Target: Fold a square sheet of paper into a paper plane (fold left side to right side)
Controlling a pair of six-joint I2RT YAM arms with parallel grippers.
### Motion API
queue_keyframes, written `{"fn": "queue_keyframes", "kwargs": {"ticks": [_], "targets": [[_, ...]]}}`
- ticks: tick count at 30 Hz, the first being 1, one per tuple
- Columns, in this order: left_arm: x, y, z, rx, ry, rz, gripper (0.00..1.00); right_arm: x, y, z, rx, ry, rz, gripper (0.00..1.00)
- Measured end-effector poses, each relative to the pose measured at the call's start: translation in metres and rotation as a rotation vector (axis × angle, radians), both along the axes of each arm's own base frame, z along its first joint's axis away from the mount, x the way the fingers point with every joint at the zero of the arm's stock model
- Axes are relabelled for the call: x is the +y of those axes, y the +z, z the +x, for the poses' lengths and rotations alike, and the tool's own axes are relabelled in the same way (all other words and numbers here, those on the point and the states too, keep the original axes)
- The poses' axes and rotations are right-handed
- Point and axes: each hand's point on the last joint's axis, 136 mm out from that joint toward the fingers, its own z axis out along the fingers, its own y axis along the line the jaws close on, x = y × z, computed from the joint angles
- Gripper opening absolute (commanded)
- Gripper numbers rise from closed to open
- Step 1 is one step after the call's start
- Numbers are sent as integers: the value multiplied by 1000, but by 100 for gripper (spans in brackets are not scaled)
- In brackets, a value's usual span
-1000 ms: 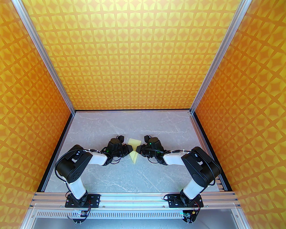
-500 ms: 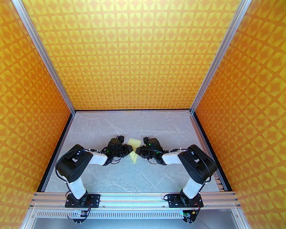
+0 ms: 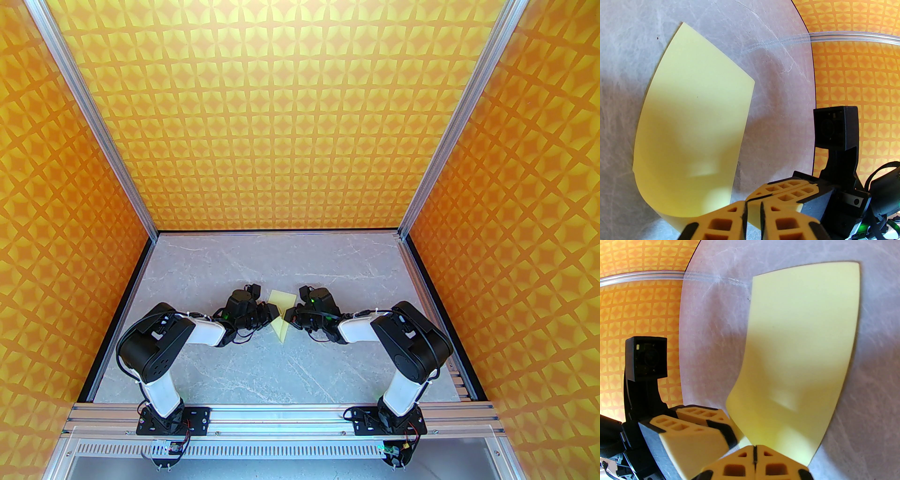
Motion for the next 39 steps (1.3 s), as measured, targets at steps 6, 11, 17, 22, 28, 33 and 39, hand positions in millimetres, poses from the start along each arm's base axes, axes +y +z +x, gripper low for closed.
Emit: {"fn": "queue_keyframes", "kwargs": {"ticks": [6, 11, 17, 22, 28, 33, 39], "targets": [[3, -4, -7, 11, -26, 39, 15, -4, -2, 5, -7, -2, -32, 0], [1, -12, -19, 25, -67, 76, 15, -8, -5, 6, -6, -2, -50, 0], [0, -17, -28, 41, -105, 96, 15, -7, -7, 7, -4, 5, -61, 0], [-2, -17, -30, 42, -122, 97, 15, -10, -10, 10, -2, 5, -76, 0], [-8, -12, -32, 34, -141, 89, 15, -14, -12, 12, -1, -3, -88, 0], [-10, -11, -31, 32, -147, 88, 15, -16, -16, 12, 5, -3, -95, 0], [-12, -11, -30, 31, -156, 90, 15, -17, -18, 12, 9, -4, -102, 0]]}}
